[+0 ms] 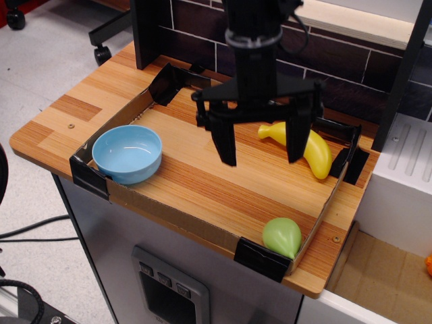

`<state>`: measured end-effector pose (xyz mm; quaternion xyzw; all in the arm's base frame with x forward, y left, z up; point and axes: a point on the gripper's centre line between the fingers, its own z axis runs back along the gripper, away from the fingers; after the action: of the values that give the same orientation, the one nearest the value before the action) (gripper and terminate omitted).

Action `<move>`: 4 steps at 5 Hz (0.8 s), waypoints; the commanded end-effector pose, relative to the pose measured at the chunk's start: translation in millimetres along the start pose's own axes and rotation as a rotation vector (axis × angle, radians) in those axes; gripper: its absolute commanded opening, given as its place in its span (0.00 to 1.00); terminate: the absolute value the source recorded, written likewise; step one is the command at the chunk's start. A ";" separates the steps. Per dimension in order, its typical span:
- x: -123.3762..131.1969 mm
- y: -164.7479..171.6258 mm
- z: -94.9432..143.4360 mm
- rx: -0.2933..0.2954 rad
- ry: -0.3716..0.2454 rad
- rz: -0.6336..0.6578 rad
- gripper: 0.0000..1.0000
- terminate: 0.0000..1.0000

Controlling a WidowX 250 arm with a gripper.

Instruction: Put pear in bowl

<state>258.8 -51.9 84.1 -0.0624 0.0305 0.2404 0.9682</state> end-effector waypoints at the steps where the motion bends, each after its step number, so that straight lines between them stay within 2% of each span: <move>1: -10.4 -6.5 -24.1 0.036 0.025 -0.240 1.00 0.00; 2: -14.2 1.9 -39.3 0.073 -0.001 -0.283 1.00 0.00; 4: -10.2 -2.7 -58.1 0.068 -0.043 -0.255 1.00 0.00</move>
<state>251.1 -66.1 26.0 -0.0289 0.0115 0.1142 0.9930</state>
